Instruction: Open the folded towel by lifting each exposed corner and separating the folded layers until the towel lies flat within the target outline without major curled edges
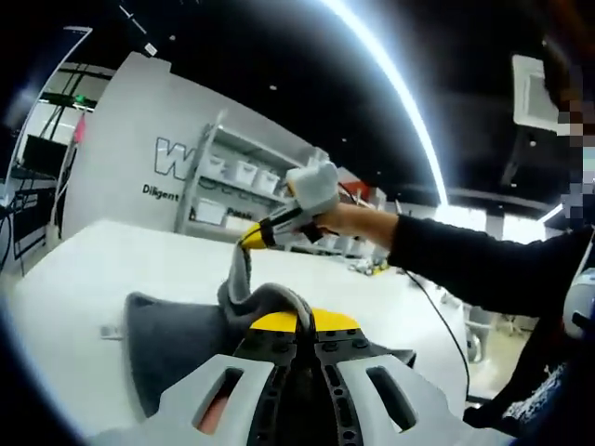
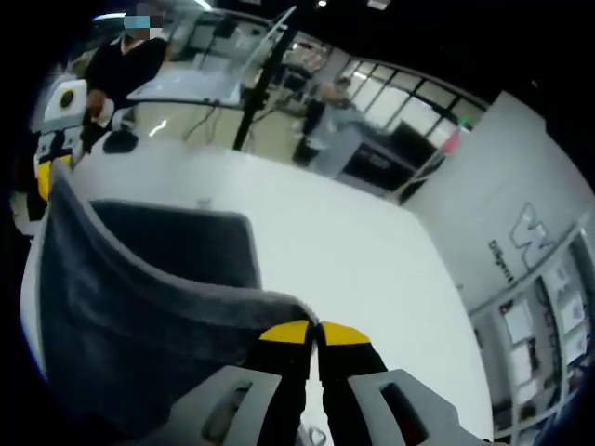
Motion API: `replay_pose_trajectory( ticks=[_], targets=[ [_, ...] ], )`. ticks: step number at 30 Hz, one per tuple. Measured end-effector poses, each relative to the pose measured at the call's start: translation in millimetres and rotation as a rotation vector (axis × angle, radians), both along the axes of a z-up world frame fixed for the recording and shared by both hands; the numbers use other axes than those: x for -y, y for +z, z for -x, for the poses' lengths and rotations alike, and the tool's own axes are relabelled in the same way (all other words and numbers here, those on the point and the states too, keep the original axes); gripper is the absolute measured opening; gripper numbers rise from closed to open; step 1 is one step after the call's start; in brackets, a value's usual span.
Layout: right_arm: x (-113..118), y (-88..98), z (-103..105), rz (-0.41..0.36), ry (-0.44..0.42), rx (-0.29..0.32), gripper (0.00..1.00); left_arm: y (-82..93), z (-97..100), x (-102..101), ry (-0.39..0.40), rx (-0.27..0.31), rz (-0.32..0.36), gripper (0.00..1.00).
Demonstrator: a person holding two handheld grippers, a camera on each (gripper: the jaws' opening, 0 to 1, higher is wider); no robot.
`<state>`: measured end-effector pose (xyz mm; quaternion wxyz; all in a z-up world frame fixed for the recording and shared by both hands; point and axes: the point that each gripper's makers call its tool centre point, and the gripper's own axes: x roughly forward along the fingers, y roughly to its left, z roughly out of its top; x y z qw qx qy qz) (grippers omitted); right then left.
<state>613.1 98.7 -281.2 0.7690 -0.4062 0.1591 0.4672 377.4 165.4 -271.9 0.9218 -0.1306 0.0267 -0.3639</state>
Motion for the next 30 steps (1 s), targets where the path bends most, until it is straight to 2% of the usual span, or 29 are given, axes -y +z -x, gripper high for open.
replay_pose_trajectory(
  ticks=[3,6,7,8,9,10,11,13,15,17,23,28,30],
  targets=[
    [9,1.6,-1,0.001,-0.016,0.004,0.00,19.1,12.6,20,-0.025,0.038,0.015,0.02],
    [17,3.9,-2,-0.010,-0.033,0.006,0.00,35.1,22.3,34,-0.032,0.039,0.102,0.02],
    [18,5.0,-5,-0.016,-0.038,0.004,0.00,36.5,24.9,36,-0.020,0.051,0.094,0.02],
    [20,4.5,-4,-0.021,-0.042,0.002,0.00,36.1,25.4,36,0.017,0.084,0.049,0.02],
    [22,3.3,-4,-0.023,-0.043,0.001,0.00,31.3,27.0,39,0.056,0.130,-0.071,0.02],
    [24,0.9,-2,-0.018,-0.042,-0.001,0.00,29.8,30.5,44,0.082,0.173,-0.152,0.02],
    [26,-1.5,-1,-0.003,-0.040,0.000,0.00,31.3,36.2,52,0.074,0.184,-0.157,0.02],
    [27,0.5,-1,0.004,-0.039,0.003,0.00,39.0,47.4,69,0.052,0.182,-0.113,0.02],
    [26,6.7,1,-0.006,-0.036,0.004,0.00,47.7,54.9,85,0.036,0.239,-0.153,0.02],
    [25,7.6,6,-0.007,-0.030,0.010,0.00,50.9,58.8,96,0.031,0.254,-0.169,0.02],
    [27,18.8,16,-0.006,-0.009,0.034,0.00,58.3,66.0,122,-0.007,0.278,-0.179,0.02],
    [38,23.9,15,-0.004,-0.016,0.044,0.00,61.9,69.3,139,-0.023,0.300,-0.190,0.02],
    [45,22.8,23,-0.004,-0.021,0.047,0.00,63.3,70.5,145,-0.040,0.298,-0.183,0.02]
  ],
)
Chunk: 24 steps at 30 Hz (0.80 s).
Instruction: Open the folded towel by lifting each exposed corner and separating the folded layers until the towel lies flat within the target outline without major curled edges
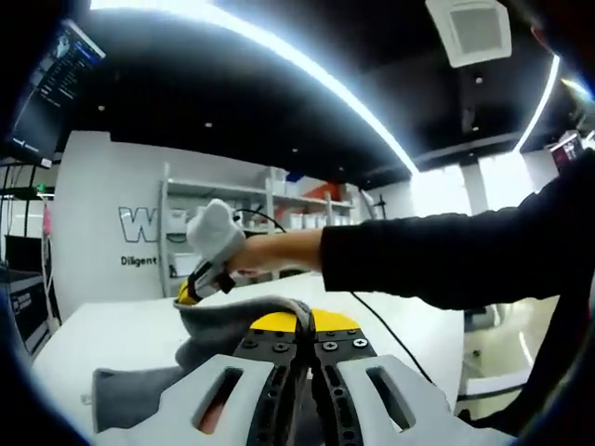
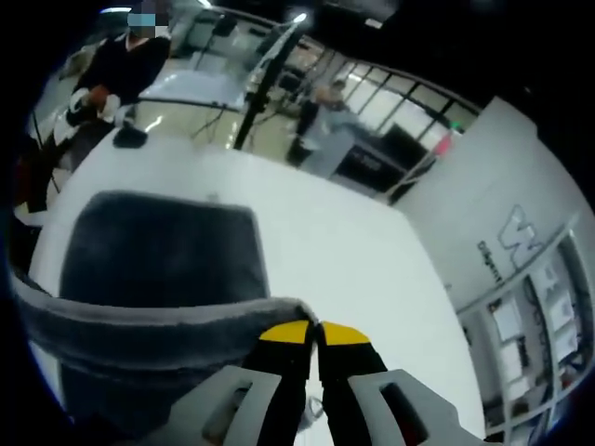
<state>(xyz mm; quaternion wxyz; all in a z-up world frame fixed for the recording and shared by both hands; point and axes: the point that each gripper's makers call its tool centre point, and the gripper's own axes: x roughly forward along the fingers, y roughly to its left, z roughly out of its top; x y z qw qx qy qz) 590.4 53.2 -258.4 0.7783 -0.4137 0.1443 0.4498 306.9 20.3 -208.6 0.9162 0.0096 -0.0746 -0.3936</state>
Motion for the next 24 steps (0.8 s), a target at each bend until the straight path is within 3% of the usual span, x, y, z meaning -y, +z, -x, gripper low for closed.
replay_pose_trajectory(
  ticks=[10,24],
  targets=[
    [23,0.4,3,0.006,-0.023,0.000,0.00,9.6,2.3,24,-0.016,0.009,0.009,0.02],
    [60,3.0,-3,0.013,-0.058,0.024,0.00,3.7,0.1,55,-0.037,-0.010,0.035,0.02]
  ],
)
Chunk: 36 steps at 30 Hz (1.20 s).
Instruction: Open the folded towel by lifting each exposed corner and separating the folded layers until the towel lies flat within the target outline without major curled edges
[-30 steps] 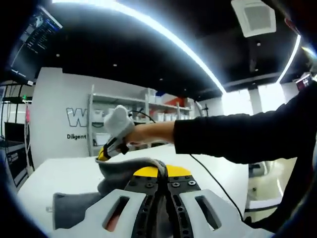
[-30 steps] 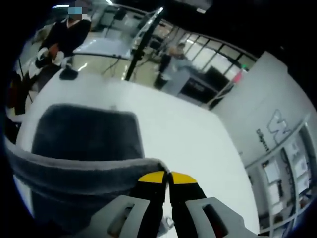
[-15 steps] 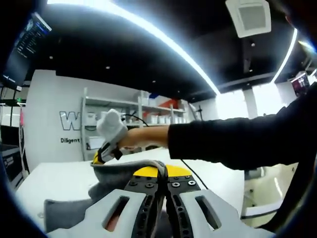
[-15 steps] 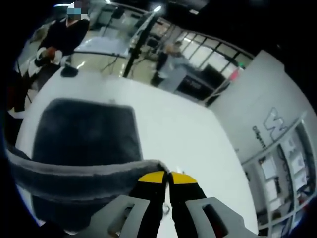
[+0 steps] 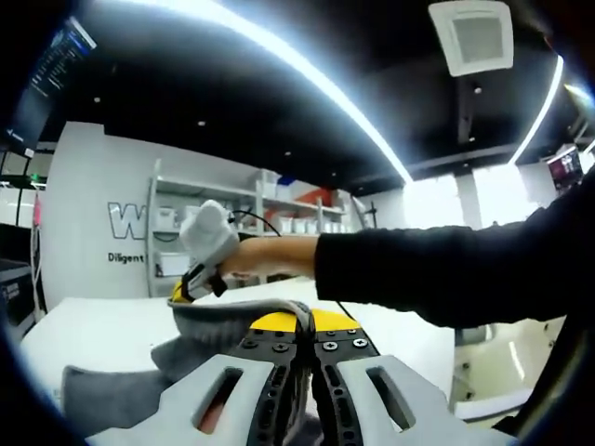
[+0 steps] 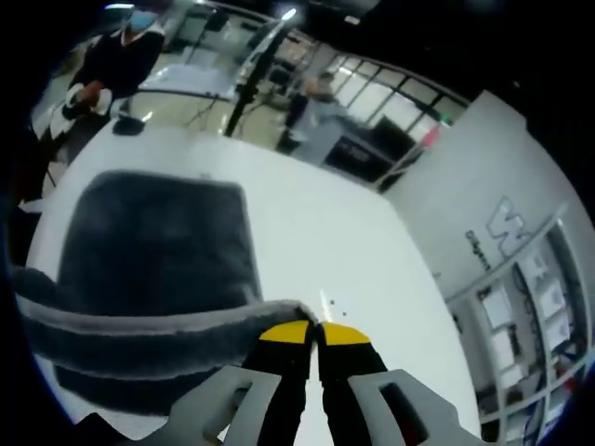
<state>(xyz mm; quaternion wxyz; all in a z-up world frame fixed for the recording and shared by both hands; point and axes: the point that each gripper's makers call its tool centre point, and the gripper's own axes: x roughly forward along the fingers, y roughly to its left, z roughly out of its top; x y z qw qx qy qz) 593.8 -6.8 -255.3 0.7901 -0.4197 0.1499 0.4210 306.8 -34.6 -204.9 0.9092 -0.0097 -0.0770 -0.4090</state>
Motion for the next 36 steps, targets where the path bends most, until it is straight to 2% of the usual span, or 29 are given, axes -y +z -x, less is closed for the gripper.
replay_pose_trajectory(
  ticks=[6,11,18,27,36],
  targets=[
    [20,-0.8,-3,-0.006,-0.026,0.003,0.00,-5.8,-4.2,14,0.008,0.015,0.003,0.02],
    [43,-2.8,-5,-0.036,-0.059,-0.013,0.00,-16.2,-4.1,34,-0.007,-0.005,0.002,0.02],
    [60,-8.2,1,-0.084,-0.073,-0.039,0.00,-18.1,-1.6,50,-0.034,-0.013,-0.001,0.02],
    [98,-11.8,-2,-0.081,-0.113,-0.037,0.00,-29.9,-4.0,73,-0.044,-0.030,-0.014,0.02],
    [118,-16.9,-1,-0.082,-0.135,-0.030,0.00,-34.9,-3.8,93,-0.055,-0.042,-0.024,0.02]
  ],
)
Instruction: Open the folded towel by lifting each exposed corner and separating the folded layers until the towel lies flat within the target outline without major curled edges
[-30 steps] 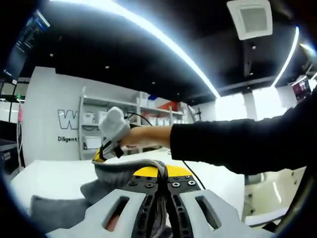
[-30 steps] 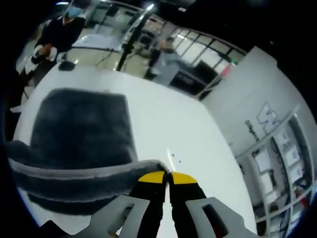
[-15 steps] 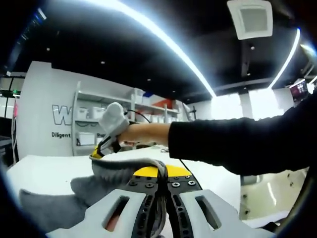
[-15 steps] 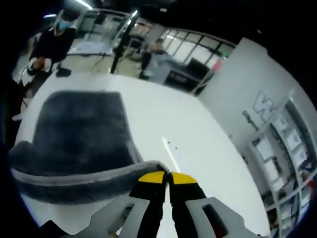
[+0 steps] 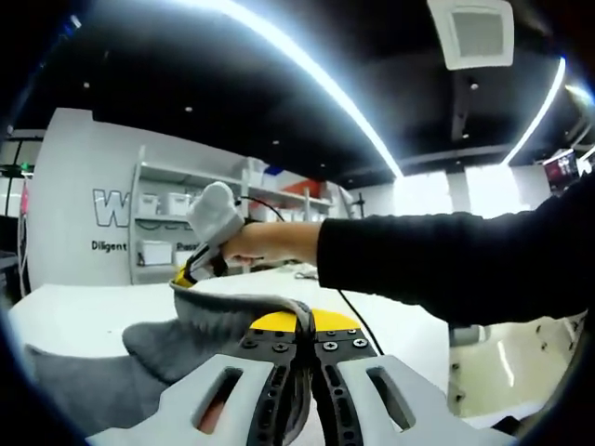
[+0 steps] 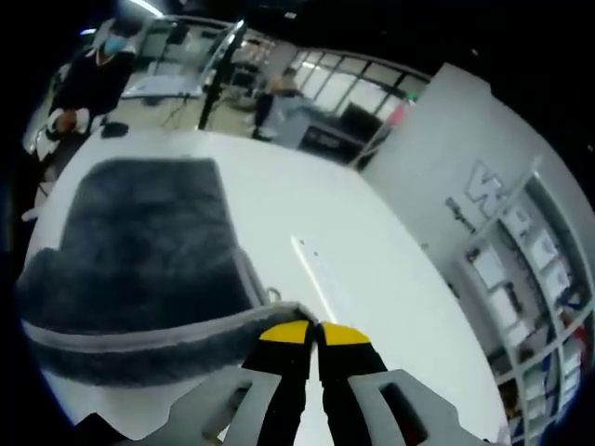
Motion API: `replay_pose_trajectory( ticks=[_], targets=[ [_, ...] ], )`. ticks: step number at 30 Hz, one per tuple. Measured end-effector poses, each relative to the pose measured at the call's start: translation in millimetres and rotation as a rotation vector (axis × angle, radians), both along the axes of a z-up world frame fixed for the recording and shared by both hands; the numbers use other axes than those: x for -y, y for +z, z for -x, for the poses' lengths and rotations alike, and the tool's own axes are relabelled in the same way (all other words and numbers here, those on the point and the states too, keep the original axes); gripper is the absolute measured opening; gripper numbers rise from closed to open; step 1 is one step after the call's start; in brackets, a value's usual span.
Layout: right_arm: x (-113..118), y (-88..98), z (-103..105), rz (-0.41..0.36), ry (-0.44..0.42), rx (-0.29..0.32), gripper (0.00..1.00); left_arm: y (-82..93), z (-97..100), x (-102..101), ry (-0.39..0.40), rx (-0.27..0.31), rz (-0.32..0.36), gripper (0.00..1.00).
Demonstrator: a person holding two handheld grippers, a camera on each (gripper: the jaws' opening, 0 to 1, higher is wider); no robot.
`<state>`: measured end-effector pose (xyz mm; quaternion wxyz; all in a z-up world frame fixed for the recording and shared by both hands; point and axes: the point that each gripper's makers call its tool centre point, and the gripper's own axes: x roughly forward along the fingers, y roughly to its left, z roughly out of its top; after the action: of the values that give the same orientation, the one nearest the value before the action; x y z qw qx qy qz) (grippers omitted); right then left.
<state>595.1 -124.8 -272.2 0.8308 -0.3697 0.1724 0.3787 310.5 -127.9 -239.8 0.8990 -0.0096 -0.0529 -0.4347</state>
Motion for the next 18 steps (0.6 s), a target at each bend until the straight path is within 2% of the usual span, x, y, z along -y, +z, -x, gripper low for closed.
replay_pose_trajectory(
  ticks=[6,10,18],
  targets=[
    [6,4.6,1,-0.010,0.004,0.015,0.00,1.9,1.0,13,-0.006,0.004,0.020,0.02],
    [13,4.1,3,-0.008,-0.002,0.020,0.00,-1.4,0.0,22,-0.007,0.010,0.008,0.02],
    [39,9.2,3,-0.024,-0.040,0.042,0.00,-1.4,-2.6,36,-0.003,0.011,0.010,0.02]
  ],
)
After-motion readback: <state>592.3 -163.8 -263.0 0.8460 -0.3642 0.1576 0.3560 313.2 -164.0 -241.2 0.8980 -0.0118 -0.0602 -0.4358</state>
